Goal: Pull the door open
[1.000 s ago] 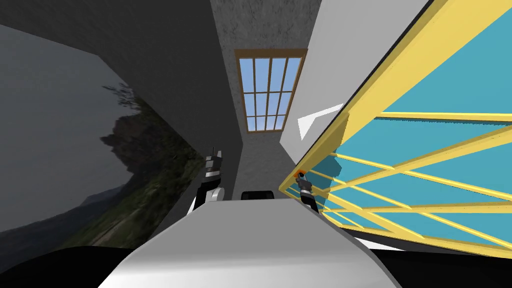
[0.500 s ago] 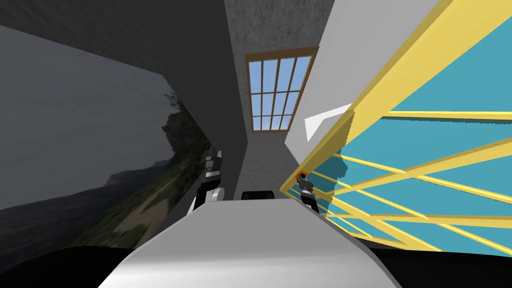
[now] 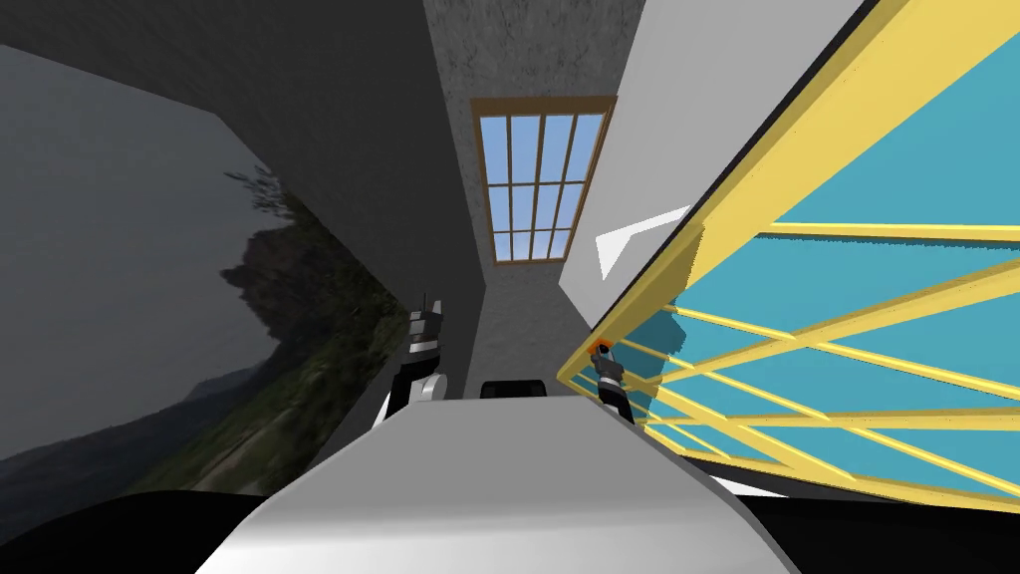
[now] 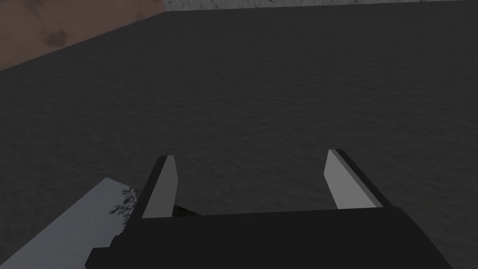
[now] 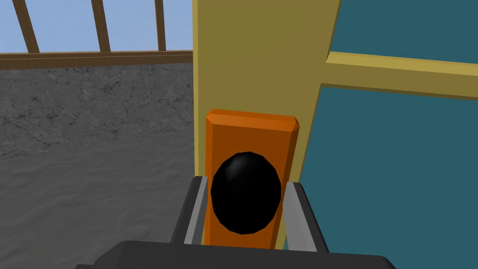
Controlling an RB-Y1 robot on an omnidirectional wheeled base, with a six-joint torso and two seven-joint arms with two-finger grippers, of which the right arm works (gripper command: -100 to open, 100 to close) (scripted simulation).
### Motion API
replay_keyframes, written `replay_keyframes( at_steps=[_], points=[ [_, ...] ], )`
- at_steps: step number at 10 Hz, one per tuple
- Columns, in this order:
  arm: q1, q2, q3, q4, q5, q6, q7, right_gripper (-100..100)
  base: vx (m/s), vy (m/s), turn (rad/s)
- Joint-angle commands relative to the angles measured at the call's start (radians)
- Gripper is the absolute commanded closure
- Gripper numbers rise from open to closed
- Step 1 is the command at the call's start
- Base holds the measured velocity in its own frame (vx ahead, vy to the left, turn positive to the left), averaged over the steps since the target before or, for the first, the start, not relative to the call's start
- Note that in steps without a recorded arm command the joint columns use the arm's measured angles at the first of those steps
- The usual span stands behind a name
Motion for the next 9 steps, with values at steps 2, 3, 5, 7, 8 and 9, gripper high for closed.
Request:
replay_keyframes(
  at_steps=[2,3,5,7,8,9],
  points=[
    [0.000,0.005,-0.013,-0.014,-0.015,0.019,0.020,100,0.186,-0.002,-0.152],
    [-0.001,0.007,-0.015,-0.016,-0.019,0.025,0.024,100,0.186,-0.010,-0.131],
    [0.004,0.008,0.003,-0.031,-0.006,0.026,0.022,100,-0.003,-0.018,0.005],
    [0.009,0.010,0.019,-0.044,0.004,0.028,0.021,100,-0.155,-0.025,0.056],
    [0.011,0.010,0.025,-0.048,0.008,0.028,0.021,100,-0.163,0.004,0.029],
    [0.014,0.011,0.037,-0.058,0.016,0.030,0.020,100,-0.184,0.015,0.028]
  ],
)
